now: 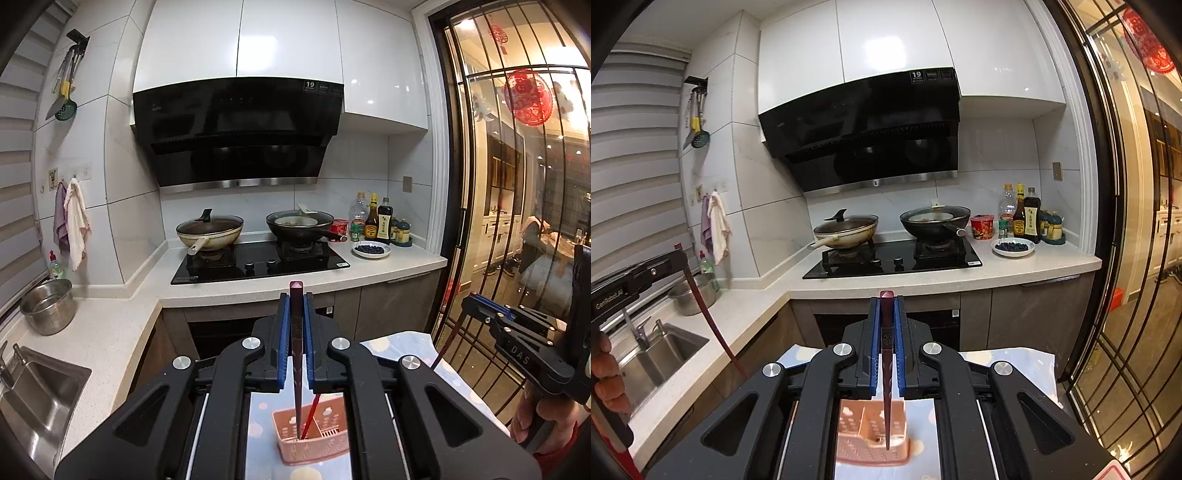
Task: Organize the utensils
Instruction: 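Carry both chopsticks up to the pink holder and lower them in, then open both tools to release the chopsticks and withdraw from the holder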
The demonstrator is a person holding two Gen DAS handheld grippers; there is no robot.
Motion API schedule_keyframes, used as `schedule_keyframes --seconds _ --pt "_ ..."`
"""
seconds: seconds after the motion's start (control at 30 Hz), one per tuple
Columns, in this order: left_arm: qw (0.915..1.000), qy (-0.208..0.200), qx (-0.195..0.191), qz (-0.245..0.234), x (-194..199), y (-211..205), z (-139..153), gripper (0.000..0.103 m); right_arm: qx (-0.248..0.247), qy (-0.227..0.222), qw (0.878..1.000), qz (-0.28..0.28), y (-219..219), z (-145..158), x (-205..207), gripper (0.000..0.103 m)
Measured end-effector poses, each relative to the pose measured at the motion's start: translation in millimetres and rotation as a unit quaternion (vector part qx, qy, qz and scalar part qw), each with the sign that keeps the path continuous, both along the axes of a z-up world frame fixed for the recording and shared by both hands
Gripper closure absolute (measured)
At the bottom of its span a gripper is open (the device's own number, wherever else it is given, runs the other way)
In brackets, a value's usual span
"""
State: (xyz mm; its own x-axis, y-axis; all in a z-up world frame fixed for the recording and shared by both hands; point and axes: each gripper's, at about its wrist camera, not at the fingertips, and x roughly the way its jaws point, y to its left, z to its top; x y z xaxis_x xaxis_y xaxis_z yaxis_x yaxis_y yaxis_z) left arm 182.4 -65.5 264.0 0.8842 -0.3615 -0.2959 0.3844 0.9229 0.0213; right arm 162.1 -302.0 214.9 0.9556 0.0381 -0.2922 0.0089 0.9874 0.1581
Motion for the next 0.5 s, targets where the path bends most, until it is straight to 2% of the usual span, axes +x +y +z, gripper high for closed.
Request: schedule_keyframes --seconds 0.13,0.3,0.4,0.5 --pt "0.9998 0.020 0.008 0.002 26 -7 -14 0.096 0.001 0.012 1.000 0.002 5 -7 30 0.096" --pt "0.9980 0.060 0.020 0.008 51 -12 -45 0.096 -0.009 0.054 0.998 0.012 18 -34 62 0.096" --pt "0.9964 0.081 0.024 0.011 57 -9 -62 0.096 -0.012 0.080 0.997 0.016 24 -55 70 0.096" --pt "0.9947 0.099 0.023 0.018 59 -4 -72 0.095 -0.009 0.094 0.995 0.019 27 -64 72 0.095"
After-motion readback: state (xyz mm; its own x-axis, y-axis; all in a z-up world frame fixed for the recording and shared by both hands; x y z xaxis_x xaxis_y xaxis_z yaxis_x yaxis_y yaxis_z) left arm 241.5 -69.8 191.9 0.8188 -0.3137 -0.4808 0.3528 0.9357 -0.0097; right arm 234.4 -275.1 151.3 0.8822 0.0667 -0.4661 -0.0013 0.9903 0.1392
